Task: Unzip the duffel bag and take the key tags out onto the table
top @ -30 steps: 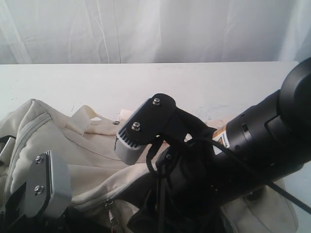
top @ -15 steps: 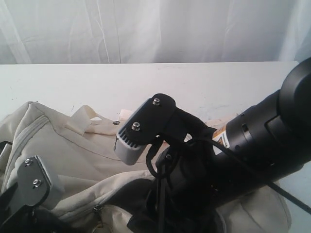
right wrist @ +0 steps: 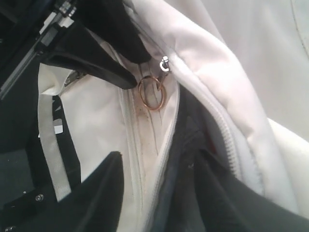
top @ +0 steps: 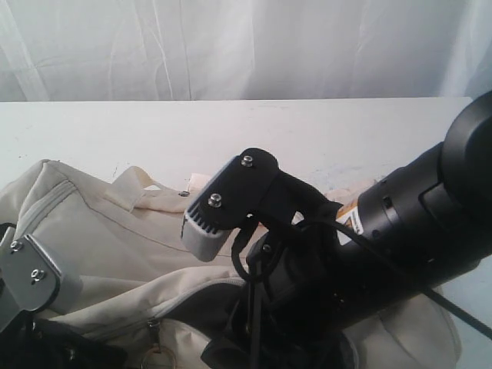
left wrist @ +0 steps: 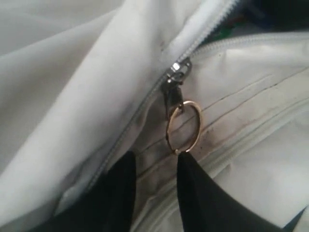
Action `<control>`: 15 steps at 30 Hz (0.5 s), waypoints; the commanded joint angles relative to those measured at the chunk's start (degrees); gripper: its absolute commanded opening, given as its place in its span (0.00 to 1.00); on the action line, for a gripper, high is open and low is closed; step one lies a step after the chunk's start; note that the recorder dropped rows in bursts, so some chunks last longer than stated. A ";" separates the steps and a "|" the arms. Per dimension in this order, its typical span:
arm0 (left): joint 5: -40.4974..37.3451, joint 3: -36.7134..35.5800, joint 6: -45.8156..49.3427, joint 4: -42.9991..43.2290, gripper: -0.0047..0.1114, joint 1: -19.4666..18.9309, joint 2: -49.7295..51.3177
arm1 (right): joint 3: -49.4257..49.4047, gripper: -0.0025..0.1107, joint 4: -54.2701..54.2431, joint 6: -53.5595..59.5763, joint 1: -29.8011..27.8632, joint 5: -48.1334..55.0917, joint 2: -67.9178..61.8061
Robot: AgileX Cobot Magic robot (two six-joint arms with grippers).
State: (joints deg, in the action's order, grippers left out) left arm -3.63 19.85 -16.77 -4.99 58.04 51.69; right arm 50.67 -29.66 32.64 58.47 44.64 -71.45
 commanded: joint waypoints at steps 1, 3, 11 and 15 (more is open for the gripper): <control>0.46 -0.22 -1.25 1.18 0.35 1.07 -0.30 | -0.10 0.41 -0.10 0.55 -0.29 -0.10 -0.06; 0.46 -0.22 -1.25 1.18 0.35 1.07 -0.30 | -0.10 0.41 -0.10 0.55 -0.29 -0.10 -0.06; -2.81 -0.22 4.00 1.66 0.35 1.07 -0.30 | -0.10 0.41 -0.10 0.55 -0.29 -0.10 -0.06; -7.07 -0.22 9.71 1.90 0.35 1.07 -0.30 | -0.10 0.41 -0.10 0.55 -0.29 -0.10 -0.06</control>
State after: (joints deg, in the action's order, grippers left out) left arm -6.09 19.85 -10.73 -3.39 58.70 51.69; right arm 50.67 -29.66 32.64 58.47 44.64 -71.45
